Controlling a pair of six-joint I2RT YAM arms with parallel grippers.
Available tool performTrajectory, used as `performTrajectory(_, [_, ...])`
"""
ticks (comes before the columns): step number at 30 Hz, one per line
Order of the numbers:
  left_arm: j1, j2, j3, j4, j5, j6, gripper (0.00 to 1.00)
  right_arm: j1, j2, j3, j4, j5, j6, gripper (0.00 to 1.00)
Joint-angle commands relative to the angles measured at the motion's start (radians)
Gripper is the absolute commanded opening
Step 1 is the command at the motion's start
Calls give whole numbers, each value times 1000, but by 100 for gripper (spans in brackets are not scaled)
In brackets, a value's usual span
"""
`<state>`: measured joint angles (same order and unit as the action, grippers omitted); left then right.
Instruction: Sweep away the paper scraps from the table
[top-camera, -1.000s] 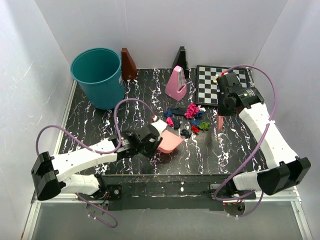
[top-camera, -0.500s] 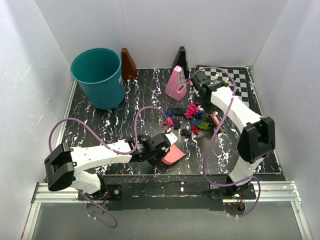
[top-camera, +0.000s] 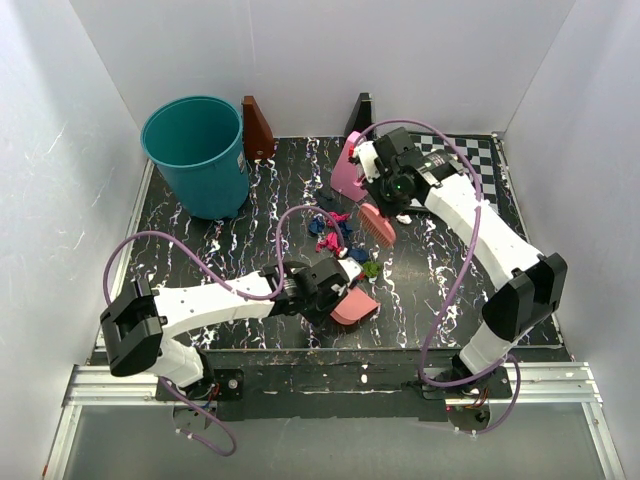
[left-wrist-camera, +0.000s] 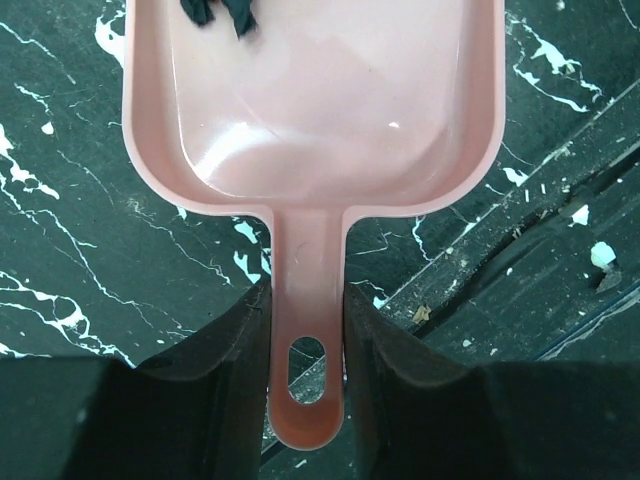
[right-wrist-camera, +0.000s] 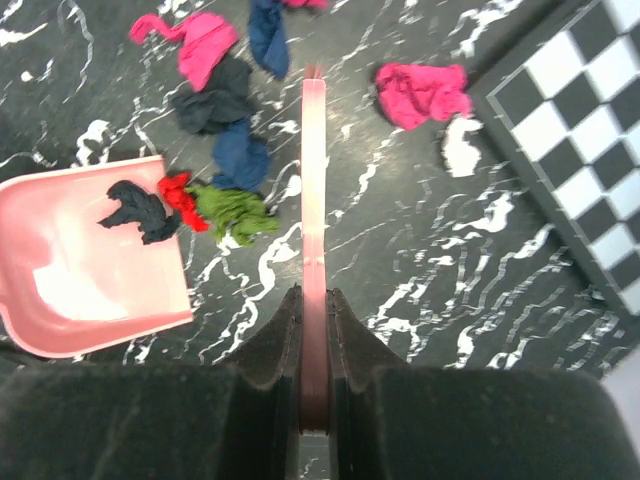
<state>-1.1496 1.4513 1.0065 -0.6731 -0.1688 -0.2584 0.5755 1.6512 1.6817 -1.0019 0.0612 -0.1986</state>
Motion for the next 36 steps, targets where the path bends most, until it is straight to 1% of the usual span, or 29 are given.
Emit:
performTrajectory(1, [33,-11,29,3,17,-33,0,-5,-2,87,-29,152,-41,1])
performTrajectory(6, [45,15,35,-5,12,-59,0,-3,74,95,0,402,-111,1])
performTrajectory(7, [47,23,40,-5,14,-62,0,-3,94,101,-9,425,-125,1])
performTrajectory(9, [47,32,43,-3,17,-64,0,-3,133,116,-49,424,-134,1])
performTrajectory(11, [47,37,41,7,12,-65,0,3,156,119,-73,352,-140,1])
performTrajectory(14, [48,44,40,29,-3,-65,0,30,160,60,-52,266,-153,1])
performTrajectory(18, [51,43,12,67,-43,-68,0,76,136,24,-34,34,-148,1])
performTrajectory(23, [53,38,-9,86,-64,-76,0,171,84,-36,-81,-191,-171,1])
performTrajectory(26, [53,38,-17,95,-63,-85,0,208,44,-56,-125,-227,-164,1])
performTrajectory(30, [53,38,-31,107,-70,-88,0,215,-37,-48,-159,-251,-122,1])
performTrajectory(33, [53,24,-54,133,-81,-78,0,215,-85,-25,-156,-186,-78,1])
performTrajectory(36, [51,-17,-97,181,-93,-62,0,204,-119,-1,-168,-66,-26,1])
